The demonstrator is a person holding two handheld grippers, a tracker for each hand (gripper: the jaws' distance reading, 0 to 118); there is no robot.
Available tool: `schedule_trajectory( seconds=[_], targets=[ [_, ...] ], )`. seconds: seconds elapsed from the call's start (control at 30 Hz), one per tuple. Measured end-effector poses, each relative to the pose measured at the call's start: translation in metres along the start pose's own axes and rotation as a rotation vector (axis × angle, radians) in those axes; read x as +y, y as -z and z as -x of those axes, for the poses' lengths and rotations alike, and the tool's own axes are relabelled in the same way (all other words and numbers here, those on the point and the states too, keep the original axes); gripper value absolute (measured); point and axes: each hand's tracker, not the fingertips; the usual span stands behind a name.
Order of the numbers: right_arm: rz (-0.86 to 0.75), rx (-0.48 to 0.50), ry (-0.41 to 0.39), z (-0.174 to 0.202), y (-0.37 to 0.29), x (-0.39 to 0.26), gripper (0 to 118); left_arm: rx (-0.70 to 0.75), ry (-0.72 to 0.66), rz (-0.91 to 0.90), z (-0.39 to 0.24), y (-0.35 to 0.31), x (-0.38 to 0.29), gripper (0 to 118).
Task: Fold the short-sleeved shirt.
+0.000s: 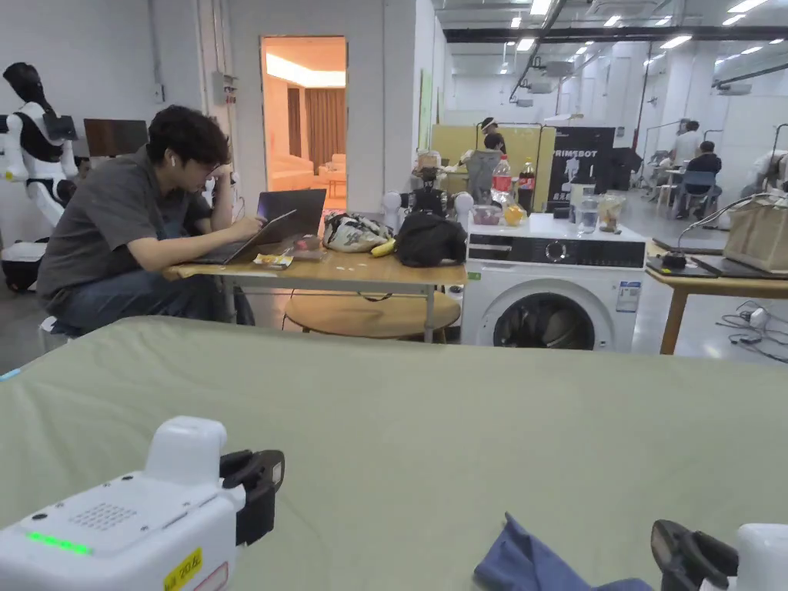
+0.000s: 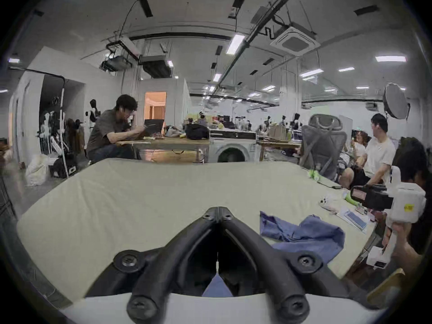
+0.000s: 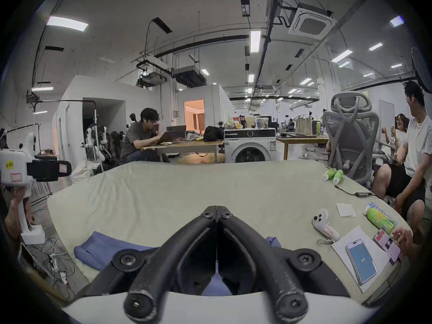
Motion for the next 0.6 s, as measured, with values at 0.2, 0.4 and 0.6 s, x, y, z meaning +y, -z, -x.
schedule_trajectory(
  seconds=[0.2,0.4,0.6],
  targets=[
    [0.029,0.013,0.012,-0.002,0.001,-0.011,0,0.015,-0.097,0.266,0.047,0.028,-0.013,38],
    [0.074,0.02,0.047,-0.009,0.004,-0.028,0,0.094,-0.267,0.539,0.094,0.077,-0.063,92],
    [0.105,-0.003,0.05,-0.018,0.004,-0.032,0,0.156,-0.361,0.701,0.116,0.116,-0.111,66]
  ],
)
